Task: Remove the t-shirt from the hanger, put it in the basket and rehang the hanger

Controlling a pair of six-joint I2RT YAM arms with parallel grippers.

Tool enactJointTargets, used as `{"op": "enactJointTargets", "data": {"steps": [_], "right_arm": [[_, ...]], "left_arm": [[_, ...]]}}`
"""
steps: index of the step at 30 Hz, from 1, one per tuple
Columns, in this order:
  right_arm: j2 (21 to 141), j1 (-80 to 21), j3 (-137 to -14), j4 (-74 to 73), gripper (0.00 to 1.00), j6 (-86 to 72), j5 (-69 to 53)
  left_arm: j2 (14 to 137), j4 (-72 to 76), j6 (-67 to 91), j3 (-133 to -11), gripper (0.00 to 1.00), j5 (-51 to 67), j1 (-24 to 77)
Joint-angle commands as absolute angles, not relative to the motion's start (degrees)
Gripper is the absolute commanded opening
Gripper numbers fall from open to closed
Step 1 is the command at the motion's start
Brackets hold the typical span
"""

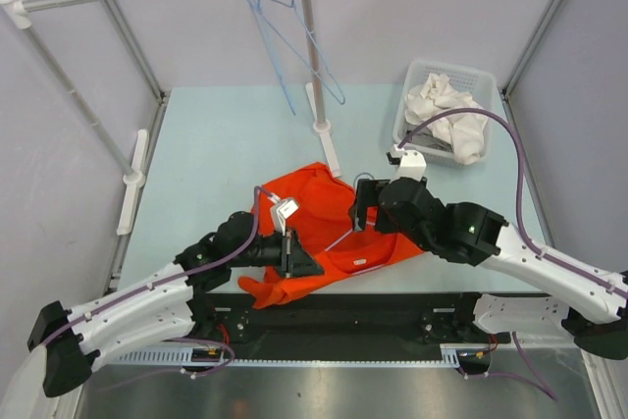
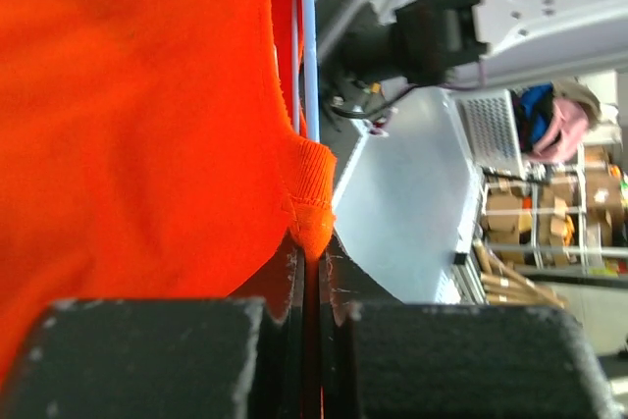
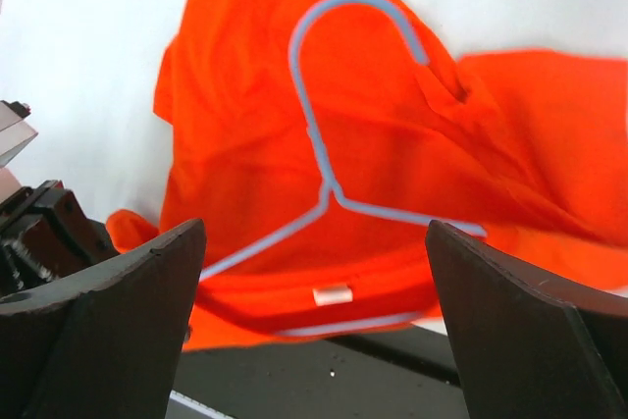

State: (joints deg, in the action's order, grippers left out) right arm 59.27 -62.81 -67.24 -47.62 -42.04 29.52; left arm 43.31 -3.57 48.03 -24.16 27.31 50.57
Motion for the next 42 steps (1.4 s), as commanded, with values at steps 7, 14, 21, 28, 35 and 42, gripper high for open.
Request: {"op": "enactJointTargets", "data": {"steps": [7,14,21,28,35,42], "right_arm": [[61.96,-63.11,-61.09,-37.8,0.93,-38.14,35.23],[61.44,-63.28,-57.13,-32.52,0.37,-36.74,36.11],[55.39,-62.58,-59.05,-38.92,0.0,-40.95,45.16],[48.61,-61.96,-62.58,-46.92,0.0,-42.45,50.27],[45.62,-56.79,-63.11,-53.52,0.0,-47.01,52.03],[42.54,-54.23,-63.1,-55.28,0.0,-50.0,50.62]], "left_arm": [[43.77,3.08,46.15,-31.73,0.0,32.6,52.91],[41.66,0.97,45.7,-31.55,0.02,31.3,53.0],[39.38,-8.52,39.82,-32.52,0.66,22.42,53.0],[38.32,-9.05,38.58,-29.36,0.69,24.17,52.91],[36.21,-9.75,38.41,-29.09,0.44,24.35,53.0],[34.81,-15.54,37.18,-31.63,0.0,15.93,53.0]]}}
